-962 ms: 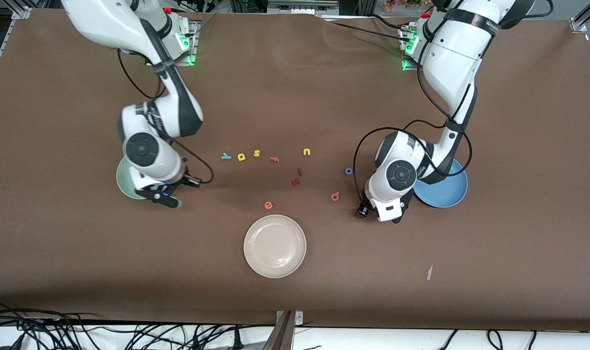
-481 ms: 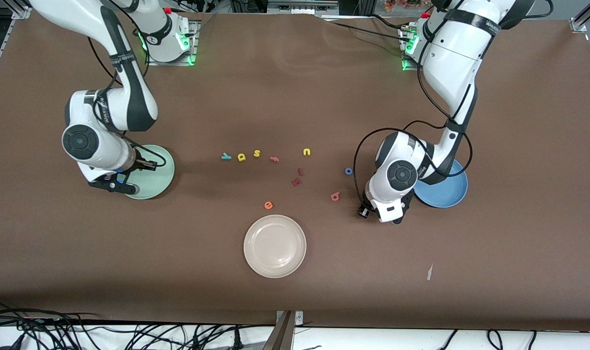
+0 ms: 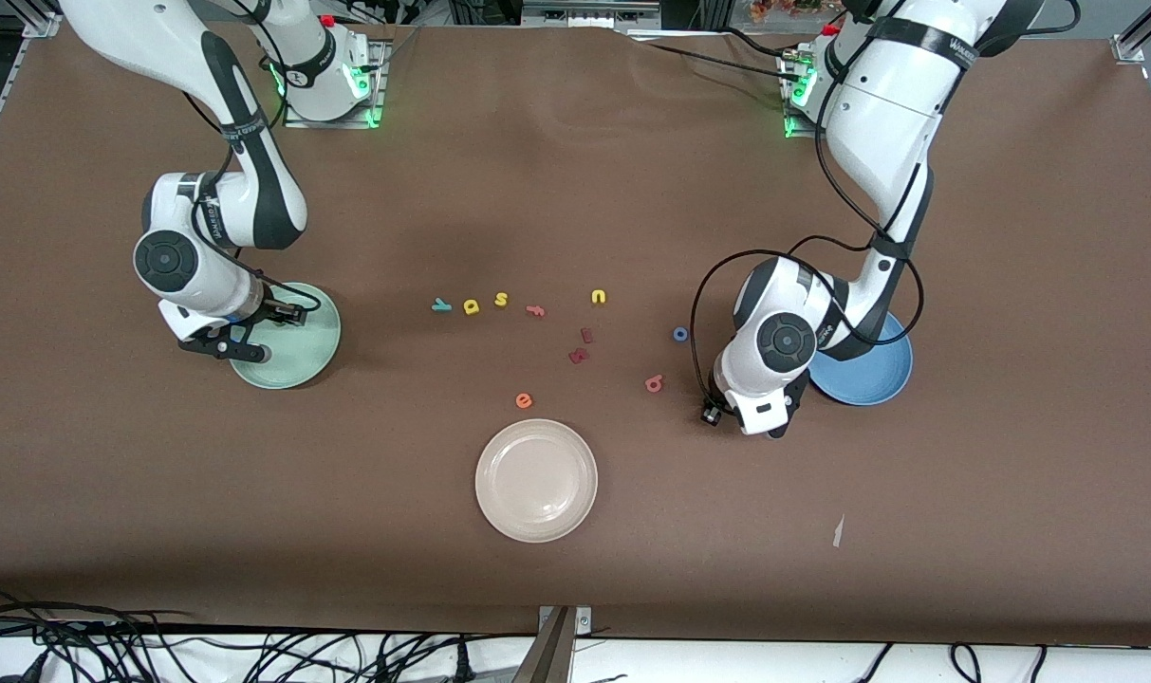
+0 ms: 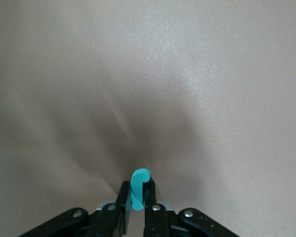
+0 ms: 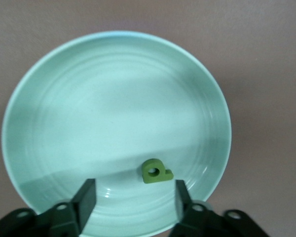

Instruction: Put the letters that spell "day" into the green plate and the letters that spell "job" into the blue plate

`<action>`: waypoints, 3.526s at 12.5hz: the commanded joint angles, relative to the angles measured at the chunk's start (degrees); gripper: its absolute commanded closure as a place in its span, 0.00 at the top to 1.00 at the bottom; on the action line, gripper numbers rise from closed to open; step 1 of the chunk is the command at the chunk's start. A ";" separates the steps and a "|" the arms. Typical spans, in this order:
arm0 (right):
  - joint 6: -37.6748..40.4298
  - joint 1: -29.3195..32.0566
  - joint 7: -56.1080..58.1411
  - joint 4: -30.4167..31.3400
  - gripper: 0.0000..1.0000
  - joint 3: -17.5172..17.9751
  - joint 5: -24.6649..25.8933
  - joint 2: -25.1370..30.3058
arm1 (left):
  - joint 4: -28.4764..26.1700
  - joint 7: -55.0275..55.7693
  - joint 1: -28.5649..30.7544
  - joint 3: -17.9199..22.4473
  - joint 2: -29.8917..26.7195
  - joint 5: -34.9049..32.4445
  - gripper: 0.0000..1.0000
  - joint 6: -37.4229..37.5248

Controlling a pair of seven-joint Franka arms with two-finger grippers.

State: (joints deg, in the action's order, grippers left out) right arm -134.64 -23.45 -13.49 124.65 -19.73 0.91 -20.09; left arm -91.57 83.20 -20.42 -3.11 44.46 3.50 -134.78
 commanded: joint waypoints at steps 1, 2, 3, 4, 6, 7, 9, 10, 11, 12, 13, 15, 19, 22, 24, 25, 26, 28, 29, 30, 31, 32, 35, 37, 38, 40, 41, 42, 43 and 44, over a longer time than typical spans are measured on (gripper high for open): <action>8.31 -0.46 0.74 -6.32 1.00 0.31 -0.30 0.76 | -1.86 0.47 -0.23 0.73 0.01 0.46 0.05 0.66; 11.04 -0.37 0.74 -8.70 1.00 0.31 -0.30 0.23 | -1.86 0.47 -0.23 0.73 0.01 0.37 0.01 0.66; 11.85 -0.28 0.92 -10.29 1.00 0.31 -0.30 -0.12 | -1.86 0.47 -0.23 0.73 0.19 -0.59 0.00 0.66; 12.38 -0.63 0.83 -11.18 1.00 0.40 -0.30 -0.13 | -1.86 0.47 -0.23 0.73 0.19 -1.12 0.00 0.75; 12.39 -1.07 1.01 -12.59 1.00 0.49 -0.30 -0.56 | -1.77 -0.05 -0.06 0.65 -0.07 -1.39 0.00 1.10; 12.47 -1.25 1.18 -13.20 1.00 0.57 -0.30 -0.56 | -1.42 -0.32 0.03 0.65 -0.42 -3.04 0.00 2.75; 14.48 -1.16 1.10 -15.22 1.00 0.93 -0.30 -1.26 | -0.98 -6.78 0.29 0.56 -1.82 -5.34 0.00 8.45; 15.98 -1.16 1.10 -16.19 1.00 0.93 -0.30 -1.27 | -0.98 -11.26 0.82 0.56 -3.05 -5.34 0.00 10.92; 17.38 -1.16 1.10 -17.15 1.00 1.01 -0.30 -1.27 | -1.06 -15.83 1.69 0.56 -4.46 -5.34 0.00 13.55; 18.88 -1.25 1.10 -18.56 1.00 1.19 -0.30 -1.27 | -1.15 -21.10 2.75 0.47 -5.95 -5.34 0.00 16.02; 20.98 -1.34 1.10 -19.79 1.00 2.23 -0.38 -1.18 | -1.50 -26.89 3.71 0.47 -7.27 -5.26 0.00 18.56; 26.07 -1.34 -0.21 -23.29 1.00 4.96 -0.38 -1.00 | -2.81 -37.80 6.08 0.56 -9.82 -5.34 0.00 21.31; 31.63 -1.42 -5.56 -28.84 1.00 8.30 -7.93 -1.27 | -5.71 -48.45 9.52 0.56 -12.73 -5.43 0.00 21.40; 30.50 -5.98 -14.34 -28.33 1.00 9.89 -8.56 -2.14 | -7.74 -58.64 13.73 0.56 -14.14 -6.22 0.00 21.92; 26.04 -8.45 -26.69 -25.62 1.00 9.80 -8.56 -2.06 | -7.92 -63.66 16.02 0.65 -13.53 -7.35 0.00 24.03; 24.53 -8.46 -29.98 -23.77 1.00 9.80 -8.56 -1.71 | -8.01 -65.86 16.38 0.65 -13.18 -9.37 0.00 25.26; 23.73 -8.63 -32.02 -22.28 1.00 9.80 -8.56 -1.36 | -7.92 -68.58 16.38 0.65 -12.56 -10.78 0.38 26.14; 20.41 -8.89 -38.07 -18.76 1.00 10.41 -8.65 -1.18 | -7.92 -71.42 16.38 0.56 -12.29 -11.32 1.00 26.32; 17.69 -8.90 -41.76 -16.57 1.00 11.72 -8.65 -0.57 | -7.40 -70.73 16.29 0.47 -12.47 -10.71 1.00 26.41; 14.27 -8.90 -47.62 -14.55 0.99 12.34 -8.65 -0.48 | -6.96 -69.59 15.86 0.21 -12.56 -10.36 1.00 26.41; 11.45 -8.90 -52.21 -13.22 0.99 13.66 -8.65 -0.48 | -6.69 -66.27 15.16 -0.05 -12.64 -8.18 1.00 26.06; 9.68 -8.90 -54.43 -12.51 0.99 14.10 -8.65 -0.48 | -6.17 -63.80 14.28 -1.01 -12.64 -5.28 1.00 25.45; -0.75 -8.90 -60.57 -5.59 0.97 15.85 -8.73 0.05 | -7.13 -56.26 13.83 -6.71 -13.96 -3.59 1.00 21.86; -9.98 -8.90 -65.85 -0.48 0.94 19.37 -8.65 0.14 | -11.41 -51.23 13.74 -10.94 -15.71 -4.46 1.00 15.56; -12.37 -8.90 -66.40 0.32 0.94 19.56 -8.65 -0.56 | -16.13 -50.95 13.57 -12.17 -17.72 -4.46 1.00 9.42; -13.88 -9.07 -66.58 0.33 0.91 20.52 -8.65 -1.88 | -24.58 -50.86 11.04 -12.71 -20.37 -4.55 1.00 -2.71; -14.59 -9.16 -66.58 0.33 0.87 20.61 -8.65 -2.93 | -27.06 -49.73 9.45 -12.63 -20.47 -4.55 1.00 -7.64; -15.38 -9.86 -66.58 0.33 0.87 20.61 -8.65 -3.63 | -29.08 -47.80 7.70 -12.62 -20.12 -5.16 1.00 -12.13; -16.17 -10.04 -66.58 0.15 0.85 20.70 -8.65 -4.42 | -29.62 -45.95 6.55 -12.62 -19.42 -7.26 1.00 -14.26; -16.70 -10.47 -66.58 0.06 0.84 20.61 -8.65 -5.21 | -29.37 -43.41 6.19 -12.62 -18.11 -10.06 1.00 -14.54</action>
State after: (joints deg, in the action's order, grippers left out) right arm -149.06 -33.02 -79.46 124.37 0.74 -7.05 -23.99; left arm -118.66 35.68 -13.00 -16.09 27.15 -2.64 -147.02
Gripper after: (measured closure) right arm 0.137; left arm 0.000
